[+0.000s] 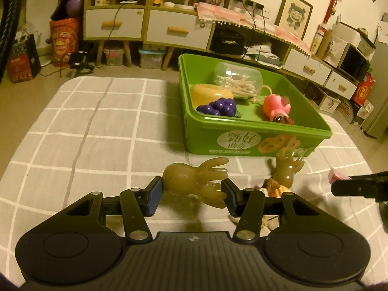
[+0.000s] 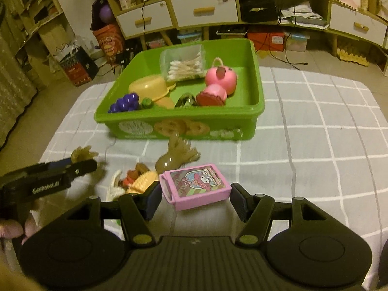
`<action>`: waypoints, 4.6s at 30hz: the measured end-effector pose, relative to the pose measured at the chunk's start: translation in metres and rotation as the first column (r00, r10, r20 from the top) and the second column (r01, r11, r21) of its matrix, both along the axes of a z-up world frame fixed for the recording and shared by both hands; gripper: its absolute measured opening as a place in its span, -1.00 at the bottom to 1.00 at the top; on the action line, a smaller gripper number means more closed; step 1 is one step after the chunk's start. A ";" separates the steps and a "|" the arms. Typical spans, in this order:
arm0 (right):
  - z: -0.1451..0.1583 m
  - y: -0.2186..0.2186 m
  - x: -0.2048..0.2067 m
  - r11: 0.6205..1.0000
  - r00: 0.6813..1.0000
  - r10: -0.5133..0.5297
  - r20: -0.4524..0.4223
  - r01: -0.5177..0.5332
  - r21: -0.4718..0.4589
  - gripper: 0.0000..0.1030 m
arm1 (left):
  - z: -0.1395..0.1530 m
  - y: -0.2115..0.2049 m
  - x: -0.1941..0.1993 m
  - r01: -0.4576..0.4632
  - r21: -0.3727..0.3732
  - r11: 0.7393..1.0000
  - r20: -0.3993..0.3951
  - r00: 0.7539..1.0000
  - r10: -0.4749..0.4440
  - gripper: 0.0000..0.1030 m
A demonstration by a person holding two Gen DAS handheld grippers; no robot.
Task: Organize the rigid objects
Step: 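Grasp and lift the pink card box with the right tool while the left tool grasps the octopus, then carry the card box with the right tool while the left tool carries the octopus over the bin, then open the right tool to drop the card box while the left tool releases the octopus into the bin, then withdraw both tools from the bin back toward the remaining toys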
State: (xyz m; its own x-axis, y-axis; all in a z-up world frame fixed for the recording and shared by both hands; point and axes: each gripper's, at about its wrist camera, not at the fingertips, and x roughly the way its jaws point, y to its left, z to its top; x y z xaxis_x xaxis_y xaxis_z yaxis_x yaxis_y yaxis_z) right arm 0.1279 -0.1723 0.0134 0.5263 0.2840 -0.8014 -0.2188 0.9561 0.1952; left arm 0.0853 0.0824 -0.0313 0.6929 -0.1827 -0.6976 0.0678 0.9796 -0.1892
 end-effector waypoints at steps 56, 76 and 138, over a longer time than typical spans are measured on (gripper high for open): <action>0.001 -0.018 0.105 0.971 0.977 -0.210 0.045 0.203 0.124 -0.11 | -0.002 -0.120 0.125 0.161 0.242 0.957 -0.010 0.987 -0.163 0.07; 0.017 -0.030 0.092 0.936 0.967 -0.253 -0.003 0.245 0.253 0.25 | 0.021 -0.109 0.106 0.124 0.238 0.963 0.041 0.990 -0.137 0.71; -0.002 -0.033 0.005 0.972 0.979 -0.190 -0.076 0.198 0.127 0.52 | -0.001 -0.046 -0.013 0.139 0.127 0.982 -0.065 0.989 -0.132 0.96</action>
